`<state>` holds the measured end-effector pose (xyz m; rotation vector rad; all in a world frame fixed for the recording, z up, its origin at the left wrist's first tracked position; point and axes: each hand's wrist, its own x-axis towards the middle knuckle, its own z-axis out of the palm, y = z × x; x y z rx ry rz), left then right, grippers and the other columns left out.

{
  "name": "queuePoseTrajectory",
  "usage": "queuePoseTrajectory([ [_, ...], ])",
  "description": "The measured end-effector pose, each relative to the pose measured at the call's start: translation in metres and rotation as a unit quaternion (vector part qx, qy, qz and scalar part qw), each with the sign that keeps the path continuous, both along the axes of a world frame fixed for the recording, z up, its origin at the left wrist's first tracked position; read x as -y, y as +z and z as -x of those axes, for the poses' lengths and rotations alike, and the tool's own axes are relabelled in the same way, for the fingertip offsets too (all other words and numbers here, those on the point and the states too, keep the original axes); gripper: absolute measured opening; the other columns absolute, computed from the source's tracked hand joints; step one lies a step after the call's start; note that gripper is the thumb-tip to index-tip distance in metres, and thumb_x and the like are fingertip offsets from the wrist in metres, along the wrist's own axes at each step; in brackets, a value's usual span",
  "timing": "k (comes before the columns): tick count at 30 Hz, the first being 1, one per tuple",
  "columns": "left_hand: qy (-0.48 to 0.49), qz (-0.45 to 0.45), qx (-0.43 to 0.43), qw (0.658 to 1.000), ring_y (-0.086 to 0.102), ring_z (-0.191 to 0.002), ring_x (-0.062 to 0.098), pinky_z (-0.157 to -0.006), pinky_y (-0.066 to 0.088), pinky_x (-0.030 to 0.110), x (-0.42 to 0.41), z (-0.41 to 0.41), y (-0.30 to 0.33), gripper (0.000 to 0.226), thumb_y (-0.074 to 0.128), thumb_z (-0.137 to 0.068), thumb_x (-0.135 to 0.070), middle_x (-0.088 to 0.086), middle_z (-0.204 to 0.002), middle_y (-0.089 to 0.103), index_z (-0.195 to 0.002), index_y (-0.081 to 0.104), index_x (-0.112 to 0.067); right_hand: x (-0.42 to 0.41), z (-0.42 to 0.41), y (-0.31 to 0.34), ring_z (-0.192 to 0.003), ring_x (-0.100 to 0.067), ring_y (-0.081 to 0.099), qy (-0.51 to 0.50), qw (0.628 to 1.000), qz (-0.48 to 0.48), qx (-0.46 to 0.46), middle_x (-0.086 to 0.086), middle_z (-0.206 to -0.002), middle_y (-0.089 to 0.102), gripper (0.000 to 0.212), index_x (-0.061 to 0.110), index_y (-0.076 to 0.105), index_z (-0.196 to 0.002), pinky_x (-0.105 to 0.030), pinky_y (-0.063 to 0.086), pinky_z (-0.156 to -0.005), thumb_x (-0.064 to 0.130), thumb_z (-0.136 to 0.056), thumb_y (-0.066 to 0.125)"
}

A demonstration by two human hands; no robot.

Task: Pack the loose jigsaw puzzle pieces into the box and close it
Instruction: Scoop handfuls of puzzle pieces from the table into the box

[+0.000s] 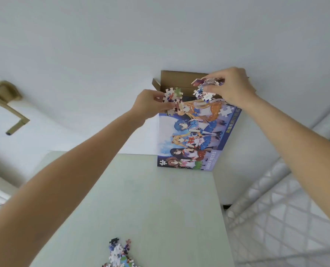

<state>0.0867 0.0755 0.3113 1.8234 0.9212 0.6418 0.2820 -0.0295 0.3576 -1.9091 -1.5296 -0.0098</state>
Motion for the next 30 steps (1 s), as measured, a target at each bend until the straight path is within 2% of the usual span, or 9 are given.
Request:
queuePoseTrajectory([
  [3, -0.003, -0.007, 0.025, 1.000, 0.064, -0.078, 0.018, -0.078, 0.055, 0.025, -0.026, -0.029, 0.018, 0.027, 0.078, -0.073, -0.016, 0.019, -0.100, 0.069, -0.094, 0.069, -0.002, -0.025, -0.023, 0.000, -0.101, -0.022, 0.060, -0.010, 0.999, -0.021, 0.027, -0.010, -0.114, 0.067, 0.034, 0.009, 0.067, -0.112, -0.019, 0.039, -0.079, 0.021, -0.081, 0.071],
  [7, 0.009, -0.091, -0.025, 0.995, 0.059, -0.068, 0.011, -0.067, 0.050, 0.019, -0.049, -0.060, 0.023, 0.036, 0.077, -0.074, -0.020, 0.004, -0.086, 0.065, -0.104, 0.067, -0.003, -0.042, -0.038, -0.014, -0.093, -0.028, 0.061, 0.042, 0.986, -0.008, 0.162, -0.013, -0.105, 0.067, 0.027, 0.011, 0.068, -0.111, -0.025, 0.038, -0.076, 0.012, -0.085, 0.065],
  [10, 0.014, -0.235, -0.095, 0.967, 0.049, -0.069, 0.017, -0.067, 0.039, 0.025, -0.057, -0.072, 0.017, 0.021, 0.075, -0.076, -0.027, 0.004, -0.078, 0.056, -0.089, 0.064, -0.014, -0.047, -0.044, -0.026, -0.086, -0.034, 0.063, 0.115, 0.952, 0.015, 0.284, -0.017, -0.103, 0.064, 0.026, 0.006, 0.069, -0.109, -0.037, 0.051, -0.075, 0.001, -0.084, 0.062],
  [11, 0.007, -0.274, -0.113, 0.955, 0.054, -0.073, 0.020, -0.070, 0.043, 0.026, -0.059, -0.074, 0.015, 0.018, 0.073, -0.077, -0.027, 0.006, -0.080, 0.061, -0.087, 0.064, -0.015, -0.048, -0.046, -0.030, -0.083, -0.036, 0.064, 0.126, 0.940, 0.027, 0.317, -0.019, -0.102, 0.064, 0.028, 0.005, 0.069, -0.108, -0.040, 0.053, -0.073, -0.003, -0.083, 0.062],
  [13, -0.003, -0.333, -0.152, 0.931, 0.061, -0.090, 0.027, -0.080, 0.049, 0.033, -0.062, -0.077, 0.010, 0.022, 0.068, -0.081, -0.024, 0.010, -0.097, 0.069, -0.101, 0.069, -0.013, -0.051, -0.051, -0.033, -0.084, -0.037, 0.064, 0.132, 0.923, 0.054, 0.357, -0.021, -0.103, 0.063, 0.029, 0.003, 0.068, -0.109, -0.041, 0.054, -0.072, -0.006, -0.083, 0.059],
  [15, -0.026, -0.377, -0.198, 0.905, 0.060, -0.099, 0.029, -0.084, 0.047, 0.033, -0.064, -0.078, 0.007, 0.028, 0.064, -0.085, -0.020, 0.010, -0.107, 0.068, -0.112, 0.066, -0.013, -0.054, -0.051, -0.032, -0.090, -0.036, 0.062, 0.133, 0.916, 0.087, 0.370, -0.019, -0.108, 0.062, 0.028, 0.005, 0.066, -0.113, -0.043, 0.052, -0.077, 0.000, -0.089, 0.053],
  [18, -0.058, -0.399, -0.234, 0.884, 0.058, -0.099, 0.029, -0.081, 0.043, 0.029, -0.066, -0.079, 0.006, 0.024, 0.062, -0.086, -0.021, 0.007, -0.105, 0.069, -0.108, 0.069, -0.016, -0.057, -0.052, -0.029, -0.095, -0.032, 0.062, 0.132, 0.914, 0.134, 0.358, -0.015, -0.108, 0.064, 0.027, 0.009, 0.064, -0.116, -0.041, 0.049, -0.080, 0.008, -0.093, 0.051],
  [24, -0.064, -0.339, -0.168, 0.923, 0.064, -0.088, 0.015, -0.077, 0.045, 0.021, -0.065, -0.070, 0.008, 0.019, 0.072, -0.078, -0.024, 0.001, -0.091, 0.072, -0.096, 0.072, -0.017, -0.062, -0.052, -0.027, -0.094, -0.024, 0.062, 0.128, 0.950, 0.130, 0.253, -0.007, -0.106, 0.068, 0.021, 0.013, 0.066, -0.108, -0.025, 0.041, -0.076, 0.014, -0.088, 0.062],
  [30, -0.065, -0.325, -0.138, 0.933, 0.061, -0.081, 0.010, -0.077, 0.048, 0.025, -0.061, -0.063, 0.007, 0.013, 0.069, -0.080, -0.027, -0.005, -0.085, 0.069, -0.091, 0.074, -0.023, -0.067, -0.046, -0.021, -0.091, -0.023, 0.063, 0.139, 0.955, 0.133, 0.225, -0.006, -0.102, 0.070, 0.020, 0.012, 0.071, -0.103, -0.033, 0.047, -0.079, 0.021, -0.087, 0.063],
])
